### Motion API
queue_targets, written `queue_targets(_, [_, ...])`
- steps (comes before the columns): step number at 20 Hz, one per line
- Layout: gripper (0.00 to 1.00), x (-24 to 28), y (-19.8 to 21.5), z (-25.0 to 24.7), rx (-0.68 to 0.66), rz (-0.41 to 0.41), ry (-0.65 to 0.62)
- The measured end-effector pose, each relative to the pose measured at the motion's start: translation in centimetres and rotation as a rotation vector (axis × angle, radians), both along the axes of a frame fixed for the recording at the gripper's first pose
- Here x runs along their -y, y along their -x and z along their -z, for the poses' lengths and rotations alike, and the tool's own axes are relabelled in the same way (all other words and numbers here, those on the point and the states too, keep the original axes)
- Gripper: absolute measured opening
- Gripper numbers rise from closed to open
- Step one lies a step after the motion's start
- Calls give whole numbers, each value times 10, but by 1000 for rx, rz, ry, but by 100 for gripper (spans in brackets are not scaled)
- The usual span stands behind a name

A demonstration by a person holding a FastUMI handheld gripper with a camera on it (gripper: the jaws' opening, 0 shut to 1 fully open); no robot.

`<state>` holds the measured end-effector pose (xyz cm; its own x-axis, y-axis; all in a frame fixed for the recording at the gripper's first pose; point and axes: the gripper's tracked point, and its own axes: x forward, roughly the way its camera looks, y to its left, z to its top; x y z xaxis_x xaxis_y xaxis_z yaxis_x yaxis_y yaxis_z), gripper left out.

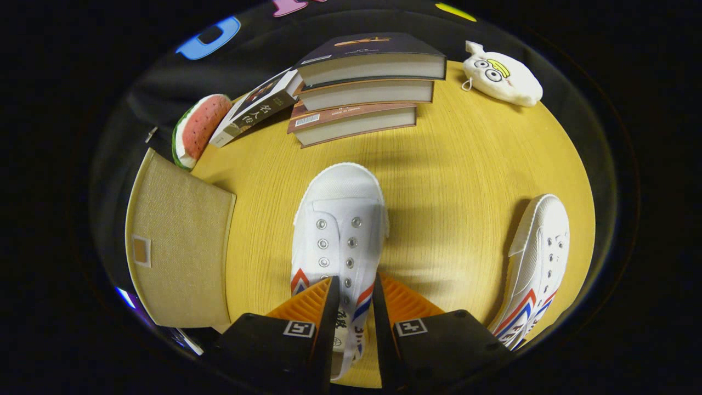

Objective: Open the storage box then place both shoes into the box .Put the left shoe in first, then the right shoe, with the right side of both shoes facing outward in a uniform manner.

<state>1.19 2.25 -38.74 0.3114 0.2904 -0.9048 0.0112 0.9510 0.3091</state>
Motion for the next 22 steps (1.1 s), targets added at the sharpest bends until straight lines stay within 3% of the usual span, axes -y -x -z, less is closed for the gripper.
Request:
queue_targets(3, [32,1,1,-2,-6,57,-64])
queue_targets(6, [9,5,2,0,-15,114,-75])
queue_targets(11, [5,4,4,-2,-38,162,-115])
queue_targets(15, [5,0,9,-16,-47,266,-188])
queue_targets(22, [5,-5,9,-71,15,294,-224])
